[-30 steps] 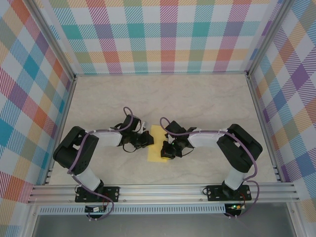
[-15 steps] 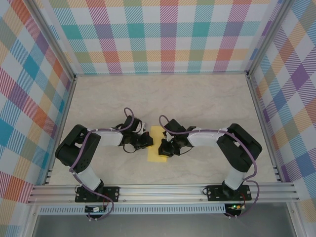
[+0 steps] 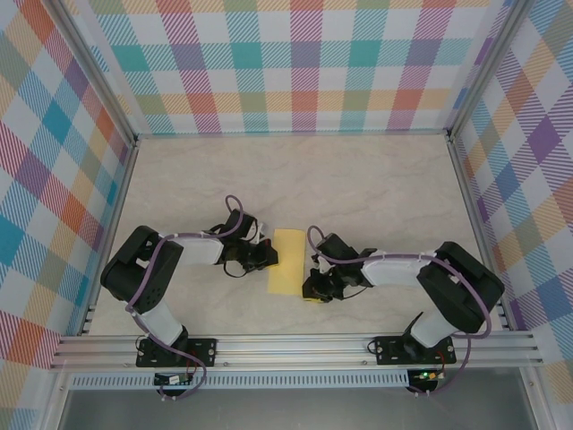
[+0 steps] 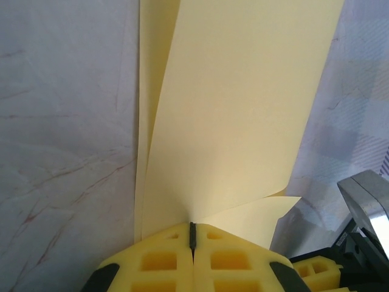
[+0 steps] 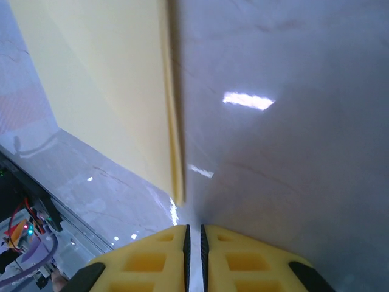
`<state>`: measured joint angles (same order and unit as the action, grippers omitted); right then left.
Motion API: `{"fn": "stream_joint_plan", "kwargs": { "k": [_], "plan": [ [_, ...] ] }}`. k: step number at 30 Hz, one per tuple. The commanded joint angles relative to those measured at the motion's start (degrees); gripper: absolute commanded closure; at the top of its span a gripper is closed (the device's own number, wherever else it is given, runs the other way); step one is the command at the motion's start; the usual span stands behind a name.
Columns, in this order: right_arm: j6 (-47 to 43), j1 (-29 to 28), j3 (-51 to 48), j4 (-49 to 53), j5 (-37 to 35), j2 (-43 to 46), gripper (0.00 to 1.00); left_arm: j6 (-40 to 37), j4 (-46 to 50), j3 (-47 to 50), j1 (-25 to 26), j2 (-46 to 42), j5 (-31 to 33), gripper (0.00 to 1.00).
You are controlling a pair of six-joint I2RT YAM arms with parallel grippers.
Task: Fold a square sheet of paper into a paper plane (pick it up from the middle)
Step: Fold the triangle a second time at the center of the table.
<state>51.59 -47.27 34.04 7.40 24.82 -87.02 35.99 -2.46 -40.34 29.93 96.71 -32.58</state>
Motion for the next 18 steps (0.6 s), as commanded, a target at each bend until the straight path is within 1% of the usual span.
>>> {"fn": "stream_joint_plan", "kwargs": {
  "k": [1,3,6,7,8,10,14,18],
  "plan": [
    [-0.9,0.2,-0.4,6.1,-2.4,3.9,0.83,0.0,2.5,-0.5,0.3,1.7,2.1,0.97],
    [-0.4,1.2,0.6,6.1,-3.4,5.4,0.8,0.4,1.9,-0.6,0.3,1.3,1.3,0.96],
    [0.6,2.3,3.6,6.9,-6.6,6.1,0.66,0.6,2.0,-0.9,0.3,-0.3,0.9,0.94],
    [1.1,2.6,4.6,6.9,-7.9,5.7,0.59,0.6,2.3,-1.2,0.3,-0.8,0.8,0.94],
    [1.5,2.9,5.7,6.6,-8.5,5.1,0.56,0.5,2.7,-1.5,0.3,-1.3,0.9,0.93],
    [2.0,3.7,7.9,6.6,-9.0,2.8,0.53,0.0,3.5,-2.0,0.3,-2.1,0.9,0.92],
    [2.4,4.3,11.3,5.8,-9.0,-1.9,0.53,-0.9,5.0,-2.9,0.3,-2.5,1.4,0.91],
    [4.0,4.5,12.2,4.5,-9.1,-5.5,0.52,-0.9,4.9,-2.7,0.3,-2.1,1.5,0.91]
  ]
}}
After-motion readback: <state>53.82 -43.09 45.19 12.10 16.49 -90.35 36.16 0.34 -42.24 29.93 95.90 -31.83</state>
